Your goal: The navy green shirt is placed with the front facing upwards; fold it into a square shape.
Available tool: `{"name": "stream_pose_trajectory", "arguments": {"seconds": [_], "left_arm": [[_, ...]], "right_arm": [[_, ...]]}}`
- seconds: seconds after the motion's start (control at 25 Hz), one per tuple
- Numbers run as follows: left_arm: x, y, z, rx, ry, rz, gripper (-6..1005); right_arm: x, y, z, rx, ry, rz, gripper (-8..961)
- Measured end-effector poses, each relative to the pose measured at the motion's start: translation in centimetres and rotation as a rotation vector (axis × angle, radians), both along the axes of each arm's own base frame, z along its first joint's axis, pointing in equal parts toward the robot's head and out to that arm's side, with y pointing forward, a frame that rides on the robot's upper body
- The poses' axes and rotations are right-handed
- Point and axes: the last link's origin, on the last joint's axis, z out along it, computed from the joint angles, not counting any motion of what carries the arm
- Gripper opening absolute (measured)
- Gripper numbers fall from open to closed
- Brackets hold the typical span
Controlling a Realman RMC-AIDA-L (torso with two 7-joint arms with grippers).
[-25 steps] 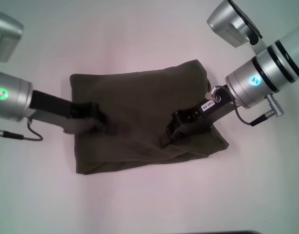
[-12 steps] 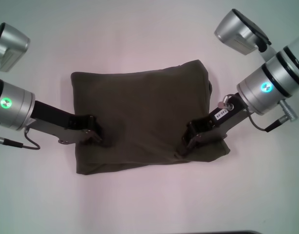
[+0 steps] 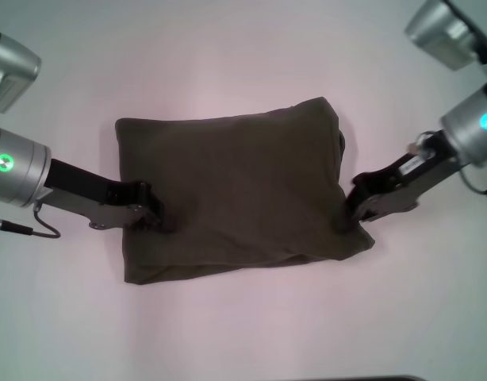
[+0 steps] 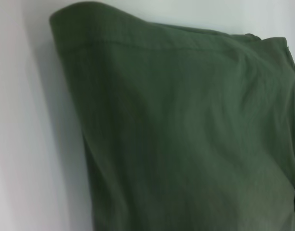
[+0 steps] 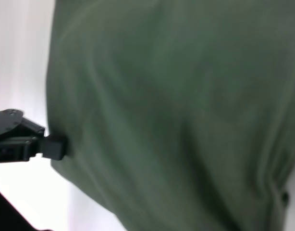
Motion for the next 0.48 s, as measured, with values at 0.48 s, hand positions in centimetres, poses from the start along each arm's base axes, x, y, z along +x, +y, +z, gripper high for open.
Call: {"name": "stream_pose_trajectory", "arguments": {"seconds": [0.48], "left_arm": [[1.0, 0.6, 3.8, 0.098, -0.157, -0.041, 13]], "right_arm": [[-2.3, 1.4, 6.9, 0.173, 0.243, 0.084, 2]]}}
